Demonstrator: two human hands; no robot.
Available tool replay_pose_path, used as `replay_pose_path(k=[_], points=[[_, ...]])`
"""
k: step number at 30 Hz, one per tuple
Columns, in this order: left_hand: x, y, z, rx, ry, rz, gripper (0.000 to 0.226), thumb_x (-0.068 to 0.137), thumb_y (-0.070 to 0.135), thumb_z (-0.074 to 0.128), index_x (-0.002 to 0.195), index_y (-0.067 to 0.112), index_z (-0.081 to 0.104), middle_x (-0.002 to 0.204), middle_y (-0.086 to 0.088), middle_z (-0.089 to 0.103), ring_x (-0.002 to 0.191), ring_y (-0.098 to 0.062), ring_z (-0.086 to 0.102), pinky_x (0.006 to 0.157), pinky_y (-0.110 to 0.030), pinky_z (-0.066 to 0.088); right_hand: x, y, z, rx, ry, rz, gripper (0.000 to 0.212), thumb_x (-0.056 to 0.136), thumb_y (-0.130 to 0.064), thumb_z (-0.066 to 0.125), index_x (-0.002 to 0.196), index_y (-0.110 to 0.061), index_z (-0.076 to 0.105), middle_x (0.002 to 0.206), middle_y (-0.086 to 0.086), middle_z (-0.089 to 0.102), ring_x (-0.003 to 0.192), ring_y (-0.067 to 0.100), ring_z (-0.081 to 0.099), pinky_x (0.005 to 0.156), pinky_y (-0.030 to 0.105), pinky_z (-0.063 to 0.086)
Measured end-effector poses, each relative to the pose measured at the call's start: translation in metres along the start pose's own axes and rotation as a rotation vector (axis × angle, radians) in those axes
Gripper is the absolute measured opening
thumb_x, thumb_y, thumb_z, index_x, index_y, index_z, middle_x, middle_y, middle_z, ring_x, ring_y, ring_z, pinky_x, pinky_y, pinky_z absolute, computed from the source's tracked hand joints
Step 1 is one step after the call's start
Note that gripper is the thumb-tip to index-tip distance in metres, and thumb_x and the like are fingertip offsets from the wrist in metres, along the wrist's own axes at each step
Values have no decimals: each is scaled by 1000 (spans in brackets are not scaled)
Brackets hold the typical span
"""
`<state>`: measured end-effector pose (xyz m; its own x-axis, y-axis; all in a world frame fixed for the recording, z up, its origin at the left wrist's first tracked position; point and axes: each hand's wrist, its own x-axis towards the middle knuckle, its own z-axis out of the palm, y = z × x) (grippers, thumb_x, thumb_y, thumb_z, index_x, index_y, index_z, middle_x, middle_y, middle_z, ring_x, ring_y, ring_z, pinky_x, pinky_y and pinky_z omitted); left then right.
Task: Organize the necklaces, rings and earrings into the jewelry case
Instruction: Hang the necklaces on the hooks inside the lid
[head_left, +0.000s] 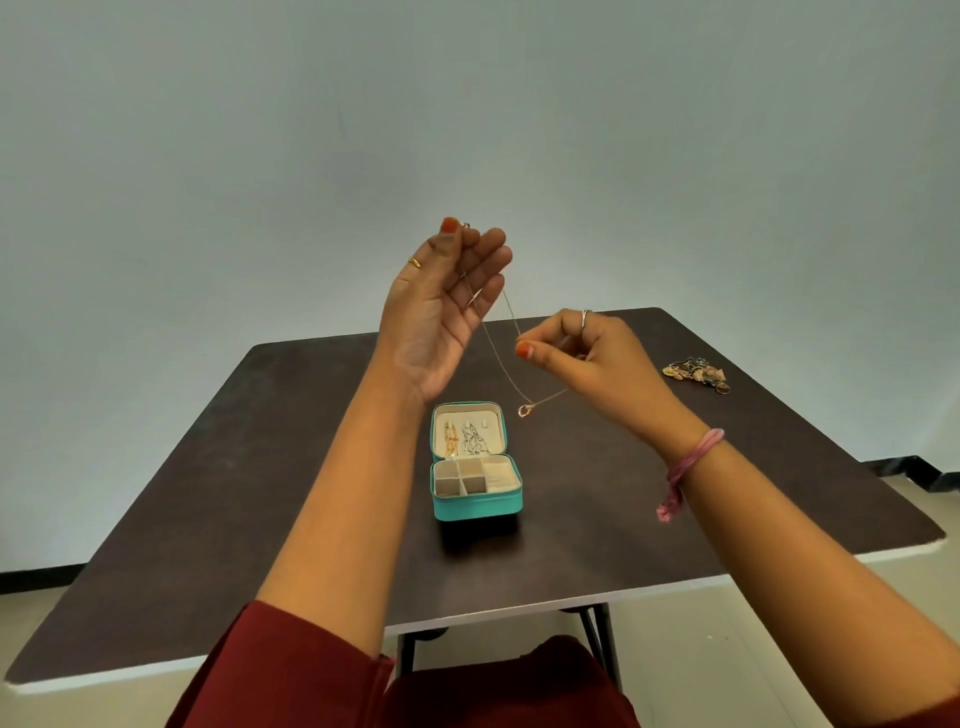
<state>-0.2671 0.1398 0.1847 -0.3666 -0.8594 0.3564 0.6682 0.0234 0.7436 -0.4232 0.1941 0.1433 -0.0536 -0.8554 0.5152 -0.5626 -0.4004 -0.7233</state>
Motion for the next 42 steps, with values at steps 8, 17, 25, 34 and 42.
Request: replay_pose_path(k=[8, 17, 25, 34, 42], points=[[-2, -18, -2, 292, -67, 4, 17, 99, 19, 48, 103, 10, 61, 103, -4, 73, 106, -19, 67, 90, -28, 53, -13, -33, 0, -273, -105, -62, 5, 87, -25, 68, 89, -21, 71, 69, -21, 58, 65, -13, 54, 60, 3, 38], [-18, -25, 1, 457, -208, 3, 19, 99, 12, 45, 100, 14, 64, 91, 4, 73, 93, -12, 68, 78, -25, 56, -7, -65, -30, -29, -143, 99, 8, 84, -21, 70, 90, -18, 76, 85, -4, 74, 91, 5, 67, 90, 30, 53], [-23, -25, 0, 521, -275, 5, 19, 100, 13, 44, 100, 10, 62, 76, 3, 71, 76, -13, 70, 76, -26, 55, -4, -71, -41, 191, -124, 229, 25, 81, -35, 70, 78, -10, 73, 69, -2, 70, 70, 8, 58, 81, 23, 47], [-26, -26, 4, 313, -296, -185, 30, 97, 23, 44, 85, 7, 67, 48, 6, 30, 45, -8, 36, 53, -19, 42, -3, -61, -44, 485, -84, 399, 19, 68, -39, 72, 73, -20, 70, 68, -8, 68, 58, 3, 47, 65, 20, 40], [-23, -23, -2, 51, -326, -263, 35, 92, 31, 46, 87, 9, 72, 46, 11, 30, 40, -2, 31, 49, -19, 37, -12, -40, -35, 598, -36, 447, 16, 71, -36, 70, 74, -20, 69, 62, -9, 60, 56, 4, 43, 64, 20, 38]])
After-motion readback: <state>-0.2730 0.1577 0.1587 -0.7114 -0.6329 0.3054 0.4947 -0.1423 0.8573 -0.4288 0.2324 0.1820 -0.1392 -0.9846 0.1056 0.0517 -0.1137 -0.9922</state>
